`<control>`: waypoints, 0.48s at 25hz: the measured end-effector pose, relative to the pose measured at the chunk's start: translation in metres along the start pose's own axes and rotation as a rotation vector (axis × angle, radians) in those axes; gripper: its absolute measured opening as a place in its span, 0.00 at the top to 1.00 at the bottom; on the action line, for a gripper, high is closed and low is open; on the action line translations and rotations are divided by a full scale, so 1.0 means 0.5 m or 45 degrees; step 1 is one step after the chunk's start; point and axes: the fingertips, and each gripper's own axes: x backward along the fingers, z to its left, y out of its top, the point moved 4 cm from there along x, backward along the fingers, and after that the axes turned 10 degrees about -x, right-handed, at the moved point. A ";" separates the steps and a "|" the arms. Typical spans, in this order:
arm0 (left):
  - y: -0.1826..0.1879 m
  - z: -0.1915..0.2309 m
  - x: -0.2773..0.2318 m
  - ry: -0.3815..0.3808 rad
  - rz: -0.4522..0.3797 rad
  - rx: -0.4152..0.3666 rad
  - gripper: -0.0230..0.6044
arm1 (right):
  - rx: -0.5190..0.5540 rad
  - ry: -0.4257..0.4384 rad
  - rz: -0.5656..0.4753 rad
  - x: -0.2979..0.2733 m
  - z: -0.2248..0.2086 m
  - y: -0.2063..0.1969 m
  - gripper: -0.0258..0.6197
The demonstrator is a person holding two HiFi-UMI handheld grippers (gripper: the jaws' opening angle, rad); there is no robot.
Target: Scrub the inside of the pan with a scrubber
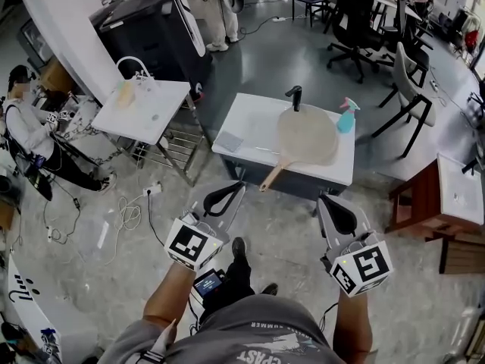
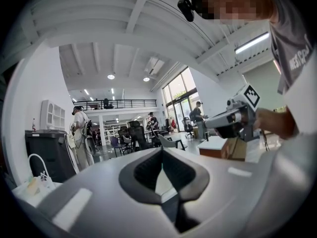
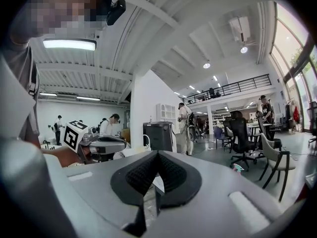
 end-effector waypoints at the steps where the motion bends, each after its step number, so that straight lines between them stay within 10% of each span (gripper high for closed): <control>1: -0.010 0.009 -0.012 -0.005 0.001 0.004 0.96 | 0.002 -0.005 0.004 -0.012 -0.006 -0.001 0.96; 12: -0.106 0.173 -0.172 -0.107 -0.029 0.046 0.96 | -0.005 -0.100 0.027 -0.196 -0.072 0.005 0.96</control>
